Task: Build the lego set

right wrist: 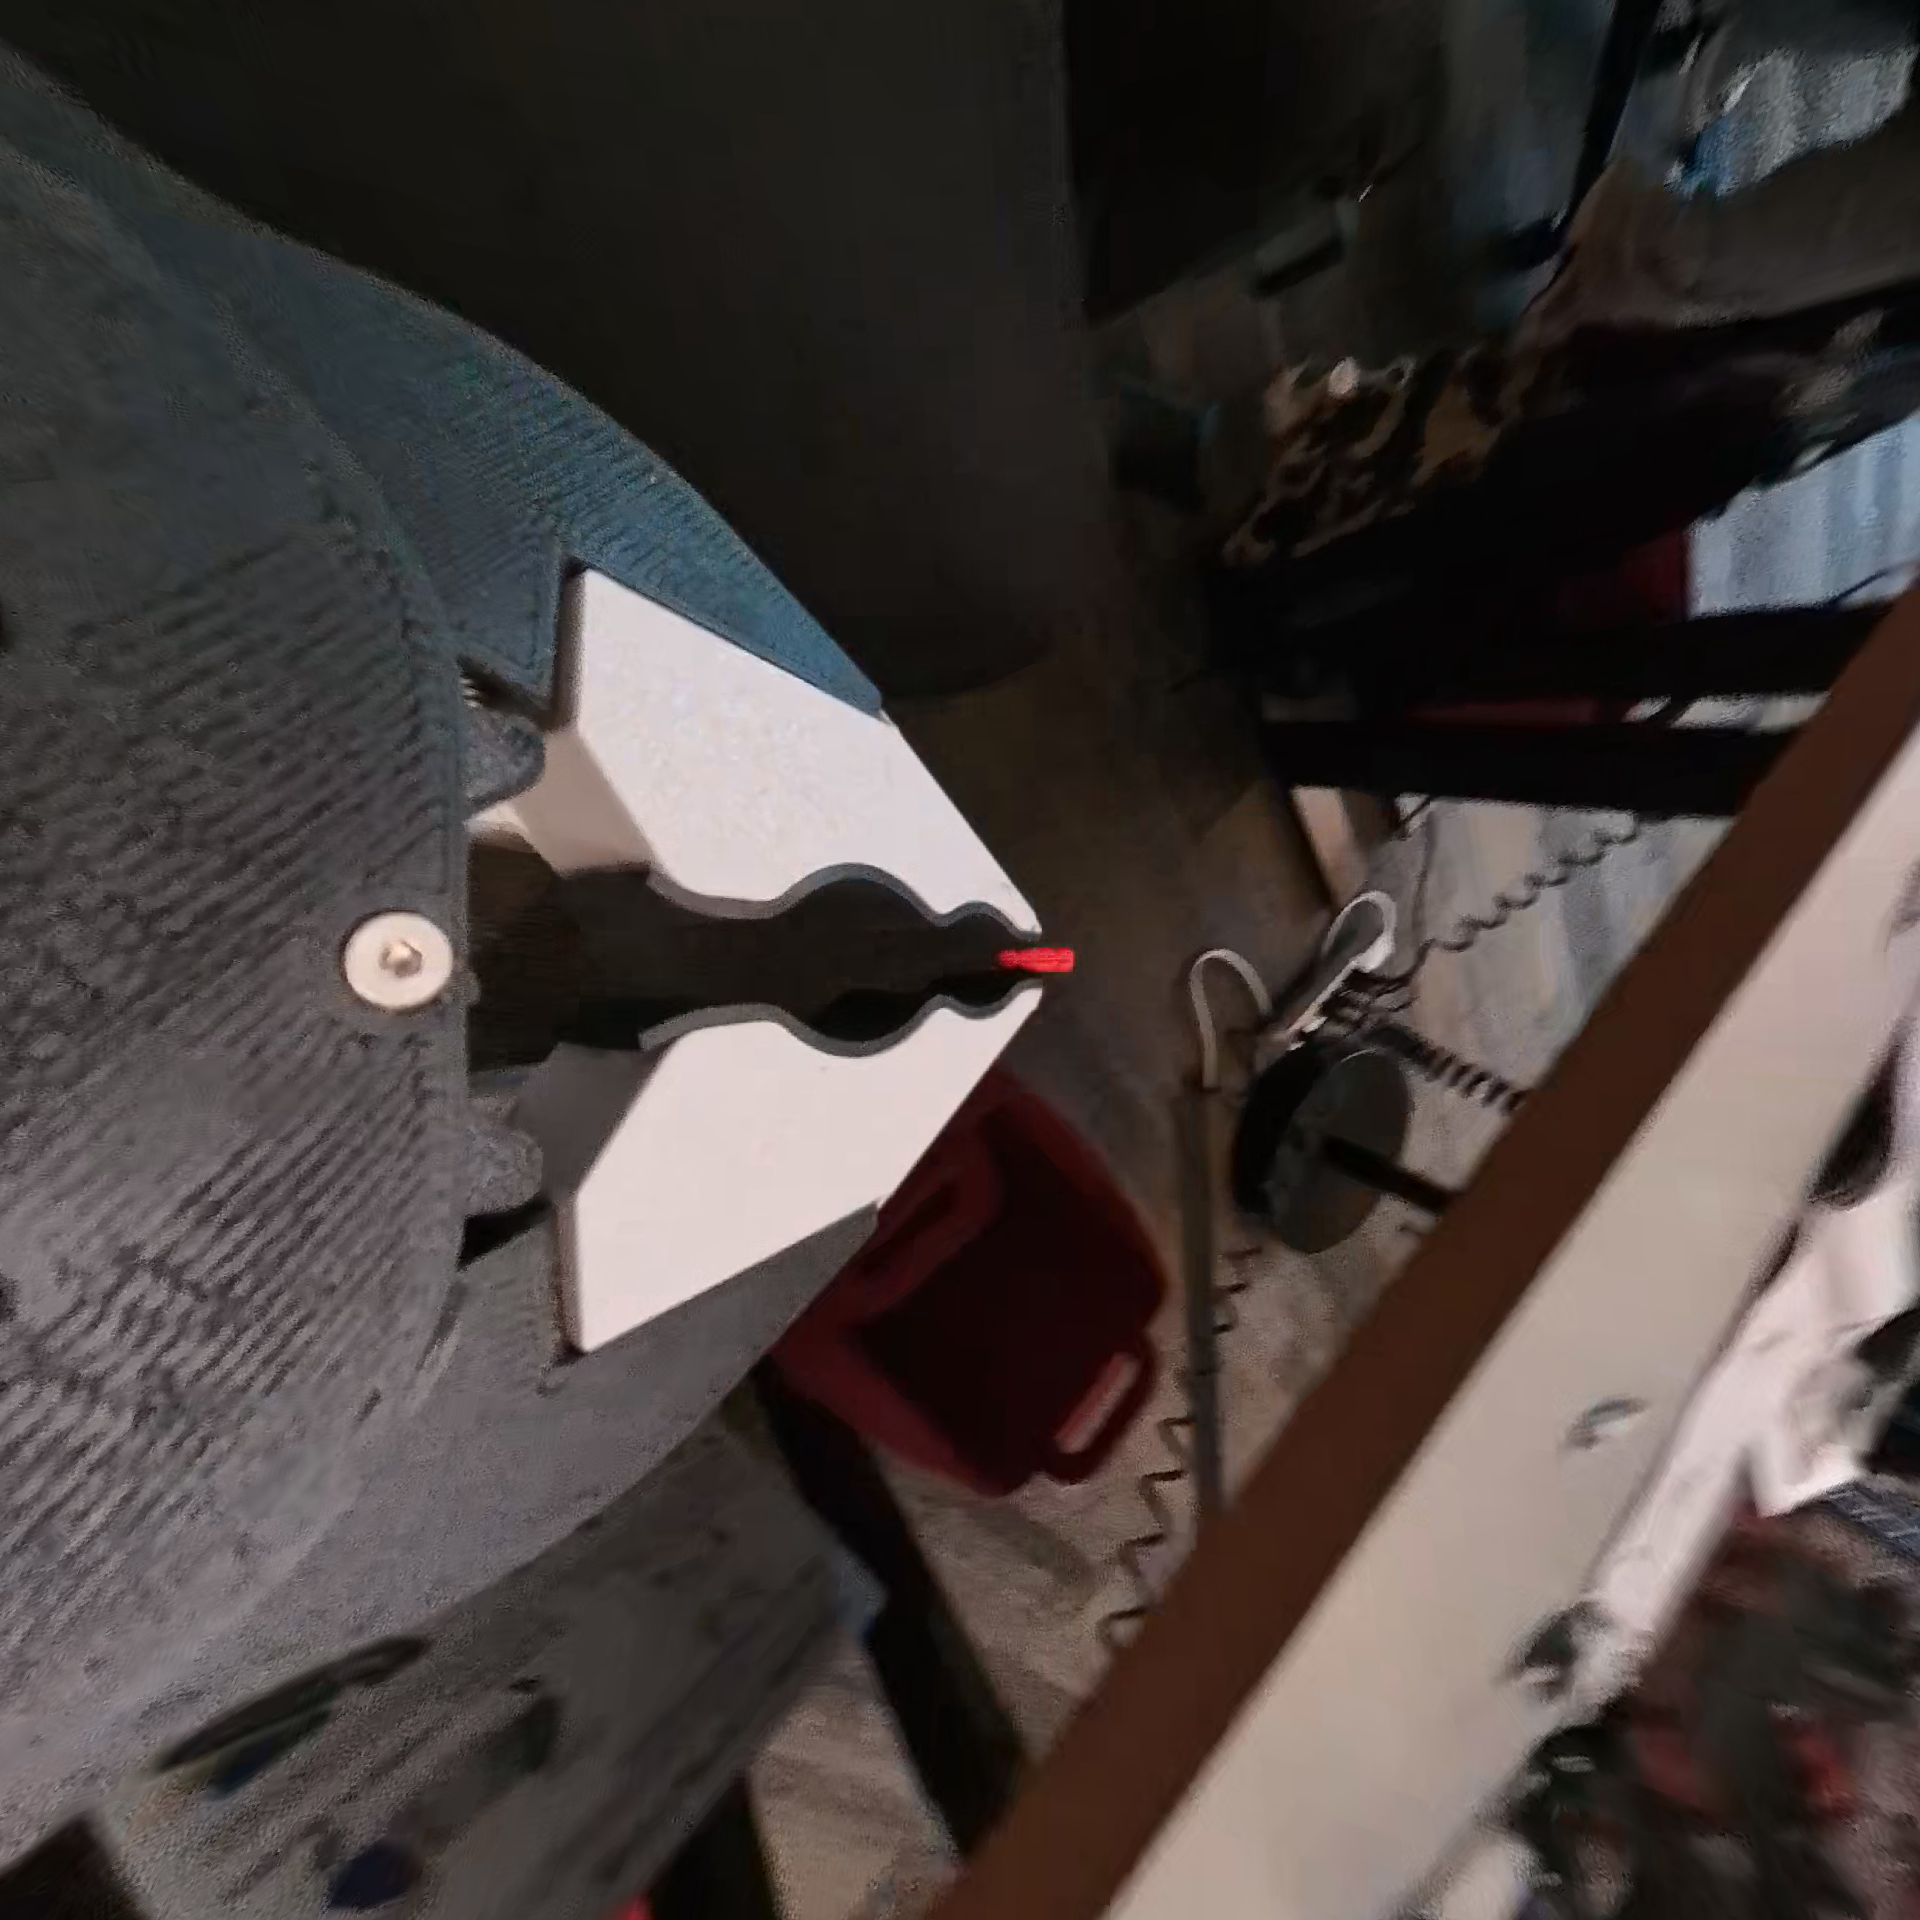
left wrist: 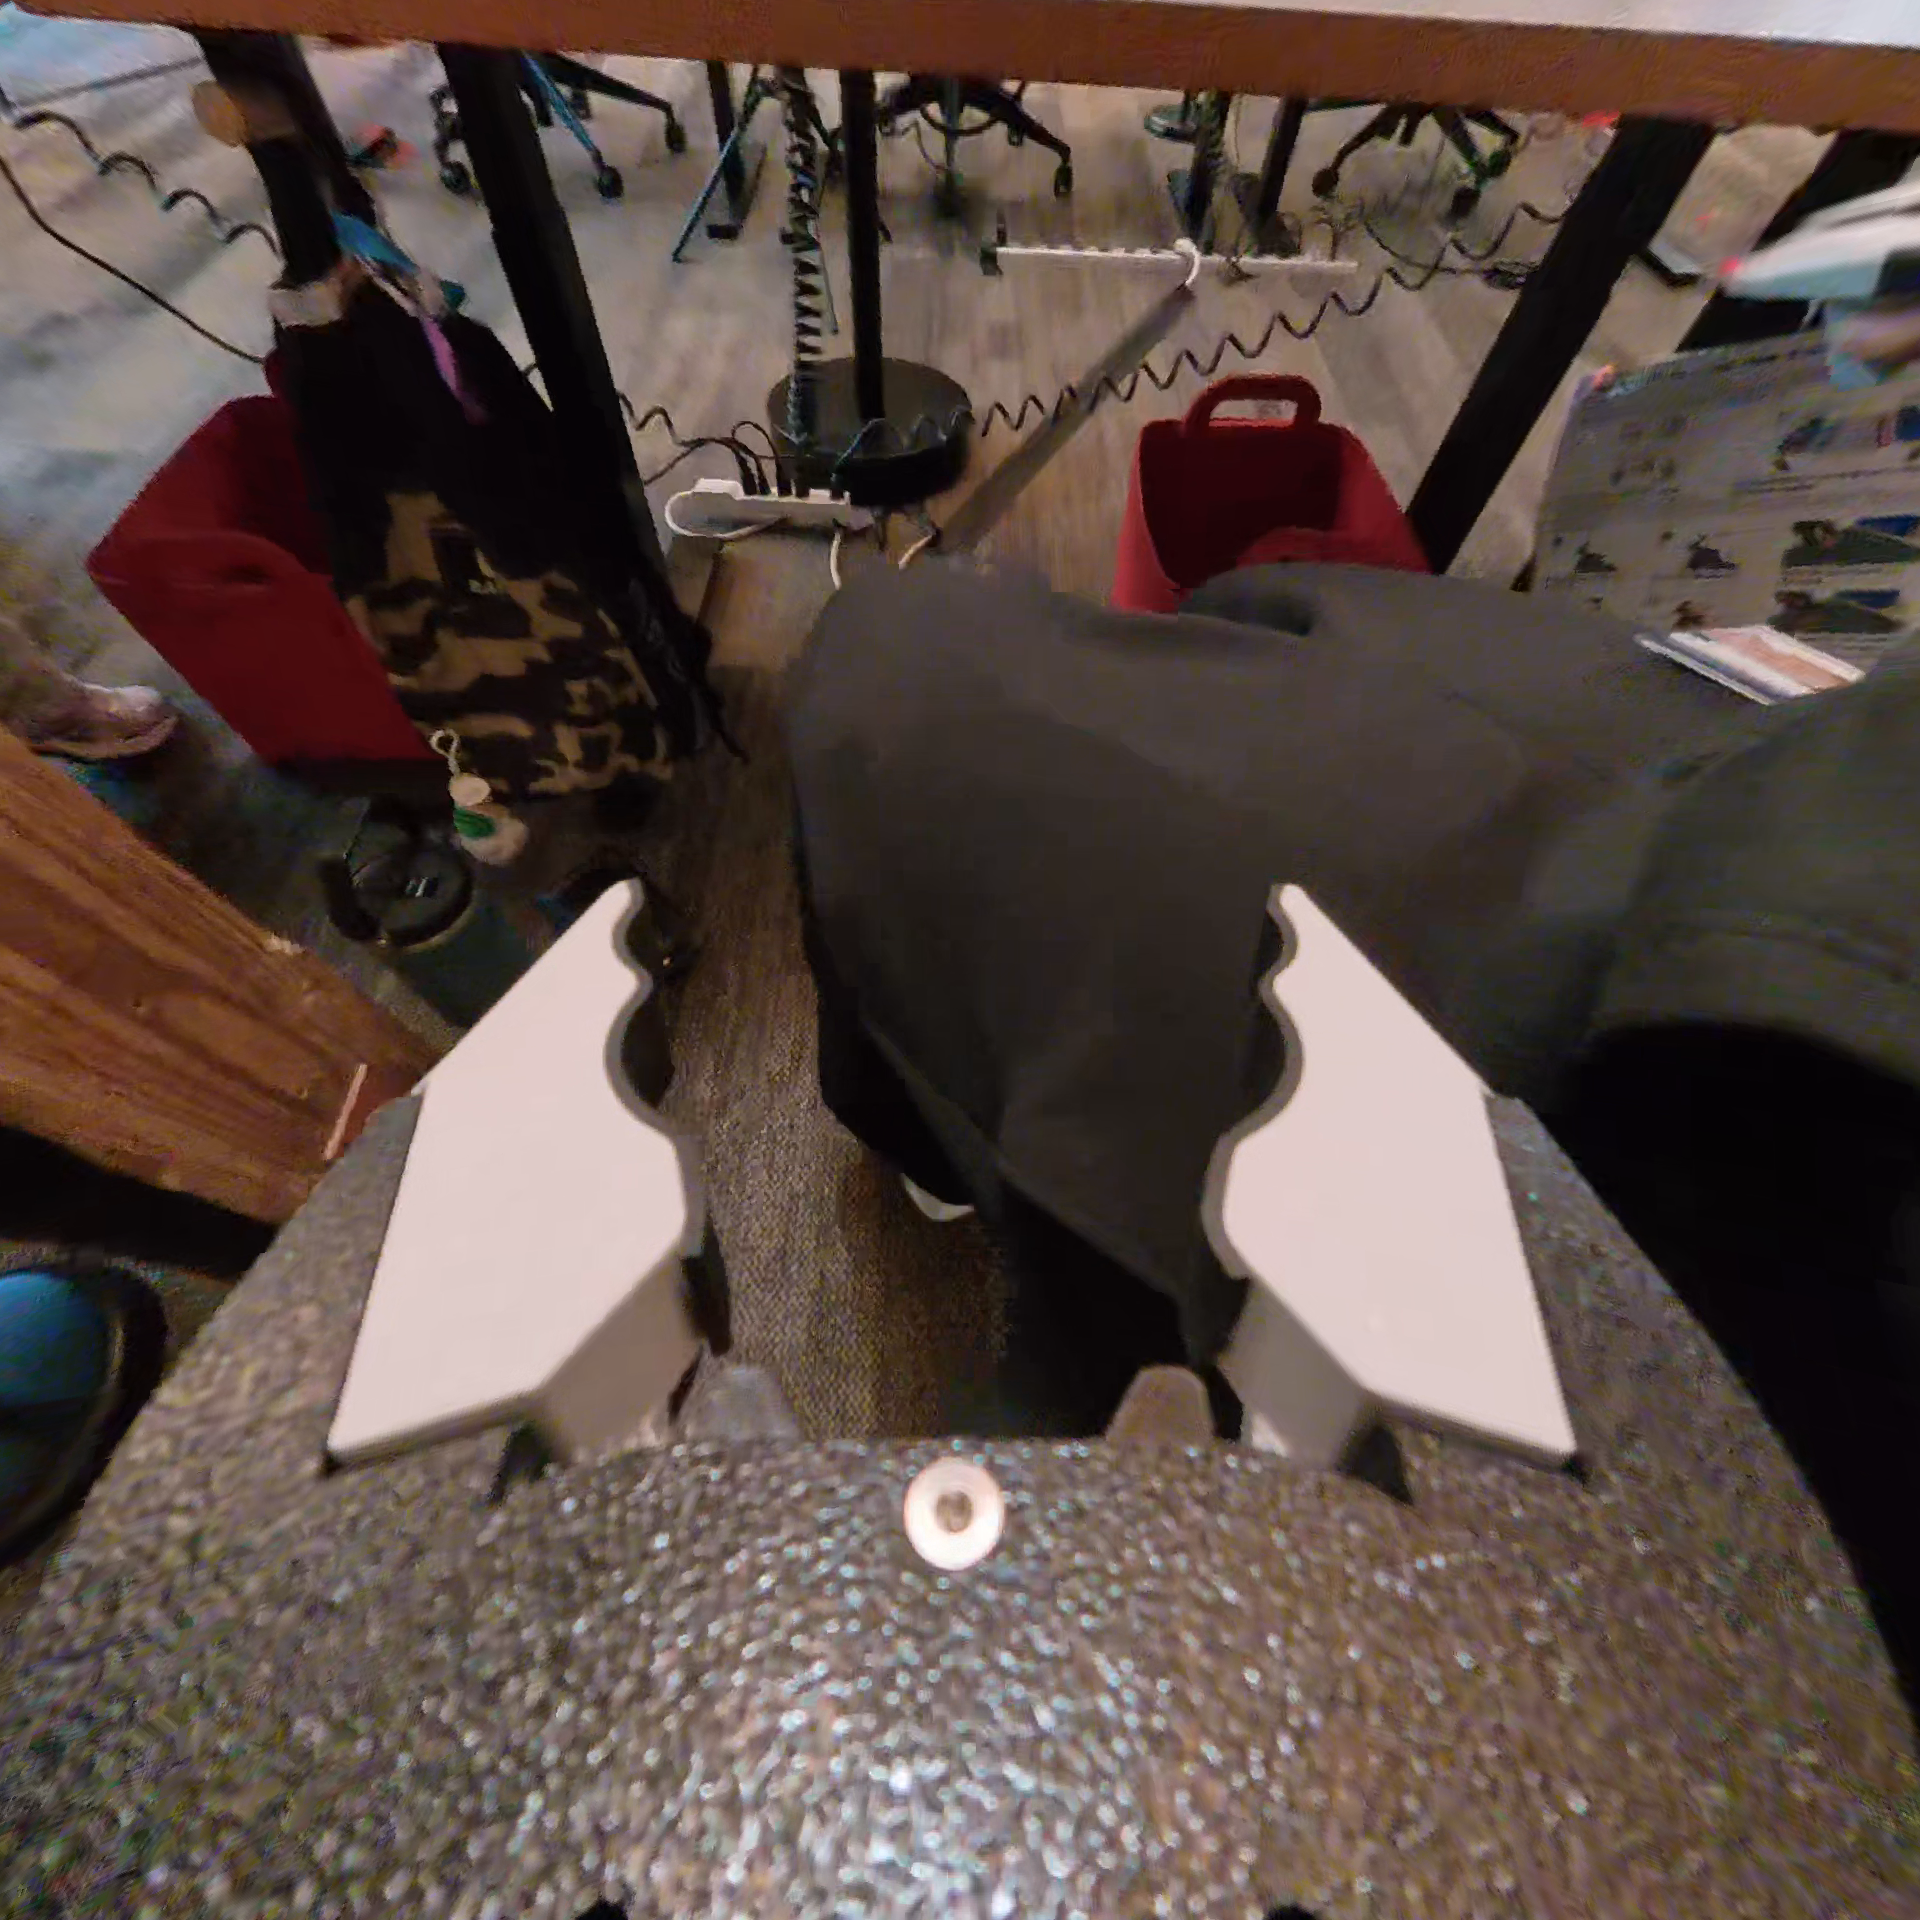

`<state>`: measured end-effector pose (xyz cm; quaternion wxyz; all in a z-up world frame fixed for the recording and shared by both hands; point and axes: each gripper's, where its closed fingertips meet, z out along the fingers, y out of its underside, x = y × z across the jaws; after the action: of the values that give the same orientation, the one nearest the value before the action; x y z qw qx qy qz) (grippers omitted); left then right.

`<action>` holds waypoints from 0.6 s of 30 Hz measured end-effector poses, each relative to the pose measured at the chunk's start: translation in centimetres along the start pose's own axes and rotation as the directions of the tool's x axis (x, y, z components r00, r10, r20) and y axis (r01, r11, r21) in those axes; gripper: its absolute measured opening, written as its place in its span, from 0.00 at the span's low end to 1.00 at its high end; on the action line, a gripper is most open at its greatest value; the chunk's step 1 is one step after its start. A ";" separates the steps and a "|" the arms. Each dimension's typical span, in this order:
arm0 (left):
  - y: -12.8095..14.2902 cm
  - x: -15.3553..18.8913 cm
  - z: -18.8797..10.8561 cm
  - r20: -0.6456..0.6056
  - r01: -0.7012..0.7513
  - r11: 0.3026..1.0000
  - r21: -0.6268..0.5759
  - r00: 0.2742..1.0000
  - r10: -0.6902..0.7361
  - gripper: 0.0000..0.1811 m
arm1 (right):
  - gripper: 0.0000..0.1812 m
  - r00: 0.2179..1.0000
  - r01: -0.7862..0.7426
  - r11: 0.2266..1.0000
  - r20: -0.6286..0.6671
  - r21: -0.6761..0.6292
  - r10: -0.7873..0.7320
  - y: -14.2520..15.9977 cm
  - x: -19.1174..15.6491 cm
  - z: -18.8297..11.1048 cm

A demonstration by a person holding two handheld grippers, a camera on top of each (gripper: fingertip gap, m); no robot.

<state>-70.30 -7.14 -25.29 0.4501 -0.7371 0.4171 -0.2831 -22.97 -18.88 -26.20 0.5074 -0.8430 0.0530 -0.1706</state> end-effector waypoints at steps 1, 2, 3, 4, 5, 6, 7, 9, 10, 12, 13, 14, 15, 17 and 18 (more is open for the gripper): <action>-0.5 -0.2 0.7 -0.008 -0.006 1.000 0.015 1.000 0.006 0.62 | 0.02 1.000 -0.012 0.999 -0.014 -0.033 0.012 1.9 1.0 -0.5; -0.9 -0.2 1.6 -0.026 -0.005 1.000 0.026 1.000 0.005 0.62 | 0.02 0.999 -0.023 0.997 -0.038 -0.071 0.020 3.6 2.2 -1.0; -1.3 0.0 2.6 -0.060 0.000 1.000 0.031 0.998 0.002 0.62 | 0.02 0.997 -0.034 0.994 -0.067 -0.100 0.027 5.1 3.4 -1.6; -1.6 0.3 3.6 -0.101 0.001 1.000 0.029 0.995 0.002 0.62 | 0.02 0.996 -0.047 0.991 -0.079 -0.124 0.037 6.6 4.1 -2.1; -1.5 0.5 4.6 -0.139 -0.005 1.000 0.020 0.990 0.007 0.62 | 0.02 0.995 -0.056 0.983 -0.088 -0.174 0.042 8.8 4.6 -2.7; -1.2 0.5 5.7 -0.165 -0.005 1.000 0.006 0.986 0.006 0.62 | 0.02 0.995 -0.045 0.971 -0.102 -0.235 0.021 11.4 4.9 -3.4; -0.9 0.3 6.7 -0.178 0.019 1.000 -0.011 0.984 -0.021 0.62 | 0.02 0.995 -0.015 0.958 -0.101 -0.287 -0.014 13.9 4.8 -4.2; -0.8 0.2 8.4 -0.219 0.115 0.993 -0.029 0.969 -0.118 0.62 | 0.02 0.992 -0.035 0.935 -0.122 -0.354 -0.010 16.8 4.6 -5.4; -1.2 0.0 9.1 -0.238 0.159 0.987 -0.031 0.958 -0.162 0.62 | 0.02 0.989 -0.086 0.945 -0.138 -0.315 0.044 16.0 4.5 -5.0; -2.6 -0.3 10.2 -0.294 0.178 0.984 -0.021 0.939 -0.176 0.64 | 0.02 0.963 -0.234 0.955 -0.176 -0.180 0.202 12.7 4.6 -3.8; -2.8 -0.5 10.7 -0.315 0.151 0.987 -0.056 0.935 -0.161 0.65 | 0.02 0.950 -0.288 0.951 -0.159 -0.112 0.269 11.1 4.1 -3.0; -2.6 -1.1 11.0 -0.304 0.118 0.985 -0.127 0.940 -0.152 0.65 | 0.02 0.945 -0.315 0.945 -0.119 -0.085 0.304 9.9 3.4 -2.3; -2.8 -2.0 11.6 -0.279 0.085 0.983 -0.165 0.952 -0.129 0.65 | 0.02 0.952 -0.303 0.949 -0.078 -0.083 0.297 8.9 2.7 -1.6; -4.9 -3.1 12.9 -0.276 0.002 0.996 -0.087 0.961 -0.026 0.61 | 0.02 0.965 -0.261 0.962 -0.024 -0.086 0.260 7.0 2.0 -0.7; -6.6 -3.3 13.6 -0.286 -0.027 1.000 -0.014 0.958 0.022 0.61 | 0.02 0.963 -0.271 0.960 -0.005 -0.068 0.271 5.8 1.7 -0.3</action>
<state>-58.80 3.14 -25.42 0.3821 -0.6872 0.4892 -0.3775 -20.99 -22.35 -30.73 0.4971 -0.8450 0.1724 -0.0957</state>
